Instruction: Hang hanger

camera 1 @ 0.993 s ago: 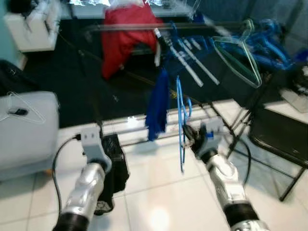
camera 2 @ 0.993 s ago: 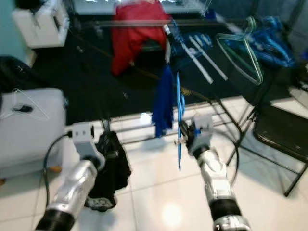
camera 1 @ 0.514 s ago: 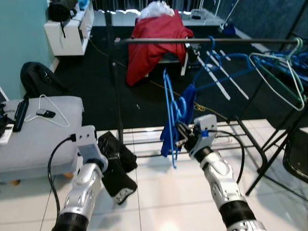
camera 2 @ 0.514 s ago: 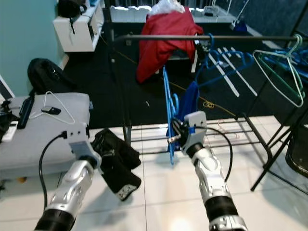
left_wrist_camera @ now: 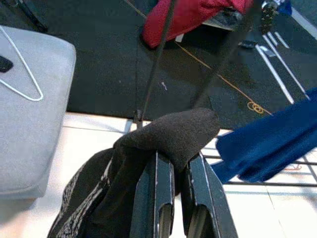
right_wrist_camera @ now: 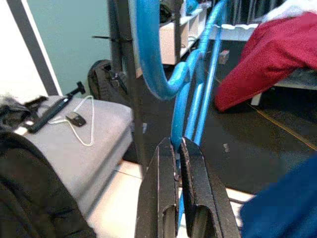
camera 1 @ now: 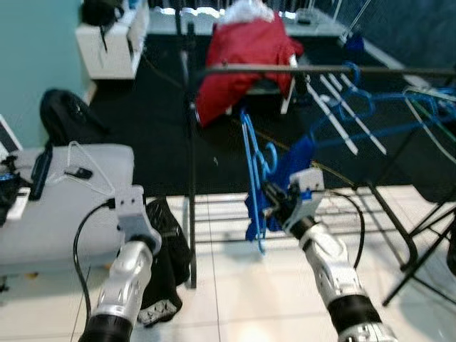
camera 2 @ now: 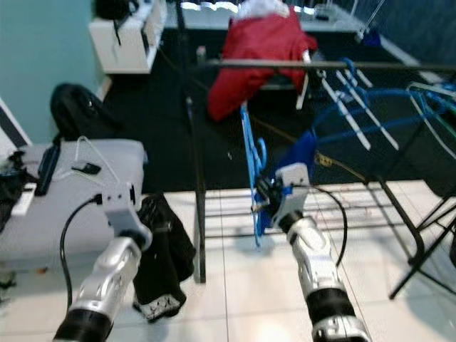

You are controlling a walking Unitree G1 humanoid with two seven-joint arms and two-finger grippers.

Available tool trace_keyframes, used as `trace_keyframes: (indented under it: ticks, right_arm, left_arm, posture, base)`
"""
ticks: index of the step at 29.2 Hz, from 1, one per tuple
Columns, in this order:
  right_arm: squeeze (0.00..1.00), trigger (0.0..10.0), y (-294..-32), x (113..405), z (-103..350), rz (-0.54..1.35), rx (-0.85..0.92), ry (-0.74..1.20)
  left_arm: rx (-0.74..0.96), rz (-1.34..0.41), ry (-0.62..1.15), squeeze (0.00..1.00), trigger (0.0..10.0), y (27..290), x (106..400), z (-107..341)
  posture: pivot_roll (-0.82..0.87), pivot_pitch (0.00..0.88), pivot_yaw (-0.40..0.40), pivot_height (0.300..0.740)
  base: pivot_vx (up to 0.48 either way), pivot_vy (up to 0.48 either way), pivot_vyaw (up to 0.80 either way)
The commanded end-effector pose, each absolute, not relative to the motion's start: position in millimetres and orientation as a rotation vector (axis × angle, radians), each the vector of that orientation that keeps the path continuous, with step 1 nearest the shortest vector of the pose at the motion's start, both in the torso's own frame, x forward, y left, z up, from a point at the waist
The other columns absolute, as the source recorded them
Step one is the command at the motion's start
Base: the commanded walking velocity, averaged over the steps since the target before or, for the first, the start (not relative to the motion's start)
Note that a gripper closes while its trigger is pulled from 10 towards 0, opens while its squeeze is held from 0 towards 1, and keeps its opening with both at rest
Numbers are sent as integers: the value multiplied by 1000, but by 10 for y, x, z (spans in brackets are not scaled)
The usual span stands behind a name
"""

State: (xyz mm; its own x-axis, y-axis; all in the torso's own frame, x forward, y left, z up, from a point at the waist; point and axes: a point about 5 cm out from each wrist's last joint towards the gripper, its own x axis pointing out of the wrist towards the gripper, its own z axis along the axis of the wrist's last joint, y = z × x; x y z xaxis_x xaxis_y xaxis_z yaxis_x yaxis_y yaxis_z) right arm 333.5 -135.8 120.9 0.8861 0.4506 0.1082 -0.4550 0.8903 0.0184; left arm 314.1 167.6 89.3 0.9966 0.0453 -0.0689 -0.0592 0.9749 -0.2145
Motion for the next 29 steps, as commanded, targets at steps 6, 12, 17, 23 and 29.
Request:
trace_keyframes:
  ticks: [6, 12, 17, 23, 29]
  right_arm:
    - [0, 10000, -1435, 3357, 1229, 426, 82, -96]
    - [0, 10000, -1481, 3357, 1232, 406, 85, -96]
    - [0, 10000, -1489, 3358, 1234, 403, 85, -96]
    - [0, 10000, -1546, 3388, 1258, 364, 98, -98]
    - [0, 10000, -1612, 3433, 1292, 318, 107, -76]
  left_arm:
    - [-201, 33, 33, 0, 10000, 1650, 3153, 953]
    - [-199, 22, 32, 0, 10000, 1627, 3162, 956]
    - [-199, 19, 32, 0, 10000, 1622, 3165, 958]
    - [-204, 37, 31, 0, 10000, 1631, 3181, 965]
    - [-199, 43, 39, 0, 10000, 1632, 3182, 961]
  posture:
    - [-88, 98, -47, 740]
    - [-88, 98, -43, 740]
    - [-87, 98, -43, 740]
    - [-87, 95, -42, 740]
    - [-87, 96, -42, 740]
  base:
    - [382, 0, 0]
    - [382, 0, 0]
    - [381, 0, 0]
    - [169, 0, 0]
    - [0, 0, 0]
